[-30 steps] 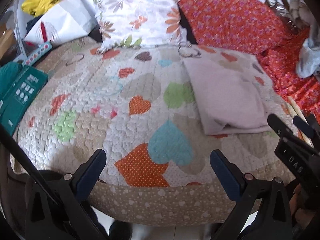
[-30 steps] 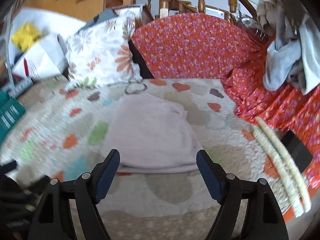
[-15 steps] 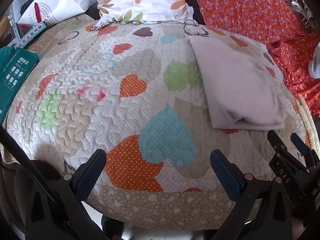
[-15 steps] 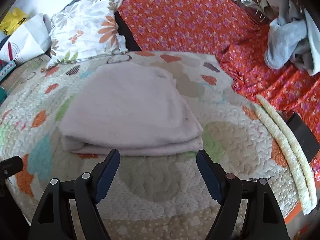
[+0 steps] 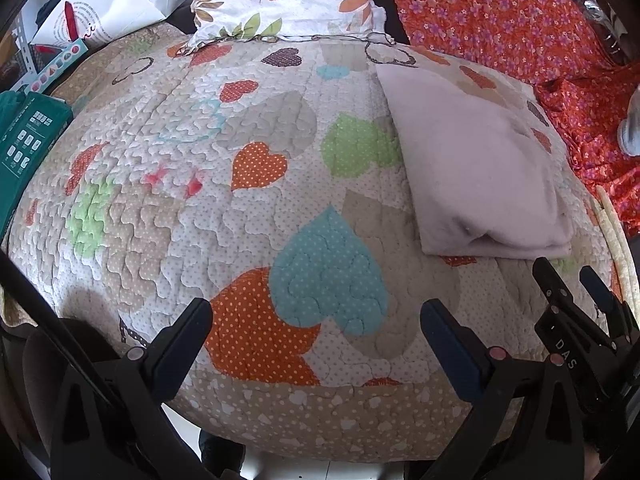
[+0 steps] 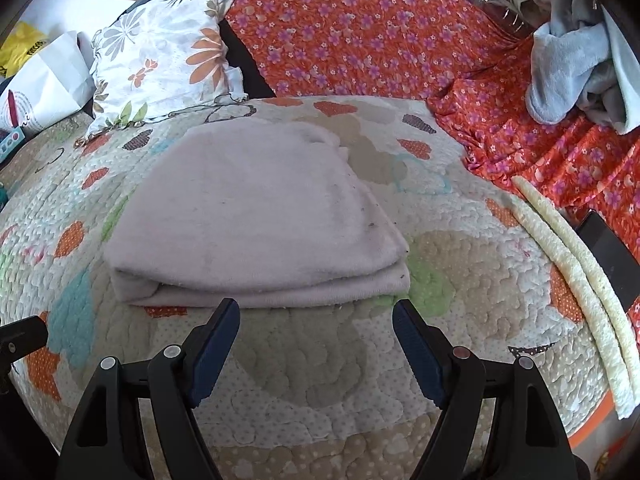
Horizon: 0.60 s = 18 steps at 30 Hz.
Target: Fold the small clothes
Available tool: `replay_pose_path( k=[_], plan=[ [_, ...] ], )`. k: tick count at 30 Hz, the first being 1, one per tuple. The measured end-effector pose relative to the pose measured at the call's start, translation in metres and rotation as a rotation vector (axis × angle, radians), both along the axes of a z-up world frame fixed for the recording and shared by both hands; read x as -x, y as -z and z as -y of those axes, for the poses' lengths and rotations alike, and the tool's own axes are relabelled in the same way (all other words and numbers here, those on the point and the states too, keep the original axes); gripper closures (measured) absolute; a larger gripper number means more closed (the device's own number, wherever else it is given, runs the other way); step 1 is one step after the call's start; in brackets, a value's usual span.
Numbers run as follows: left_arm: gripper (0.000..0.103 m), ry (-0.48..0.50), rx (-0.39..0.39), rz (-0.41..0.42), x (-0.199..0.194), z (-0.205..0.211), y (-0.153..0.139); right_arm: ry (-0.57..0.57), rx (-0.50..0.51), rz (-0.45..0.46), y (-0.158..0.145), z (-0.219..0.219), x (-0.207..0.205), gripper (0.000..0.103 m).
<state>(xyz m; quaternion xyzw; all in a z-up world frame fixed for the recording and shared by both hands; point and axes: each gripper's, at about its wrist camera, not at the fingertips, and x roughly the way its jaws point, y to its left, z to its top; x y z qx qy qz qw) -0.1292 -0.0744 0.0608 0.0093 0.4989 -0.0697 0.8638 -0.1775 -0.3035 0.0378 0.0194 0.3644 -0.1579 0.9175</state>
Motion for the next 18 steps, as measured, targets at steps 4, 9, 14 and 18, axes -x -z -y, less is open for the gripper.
replay_pose_path(
  k=[4, 9, 14, 18],
  plan=[
    [0.000, 0.012, 0.008, -0.004, 0.004, 0.002, 0.001, -0.006, -0.009, -0.006, -0.004, -0.001, 0.003, 0.020],
    [0.000, 0.028, 0.031, -0.021, 0.011, 0.007, 0.003, -0.024, -0.025, -0.023, -0.012, -0.003, 0.009, 0.020],
    [0.000, 0.048, 0.042, -0.027, 0.016, 0.011, 0.003, -0.038, -0.016, -0.046, -0.012, -0.006, 0.015, 0.020],
    [0.000, 0.052, 0.054, -0.025, 0.019, 0.011, 0.002, -0.037, -0.015, -0.057, -0.010, -0.006, 0.018, 0.020]
  ],
)
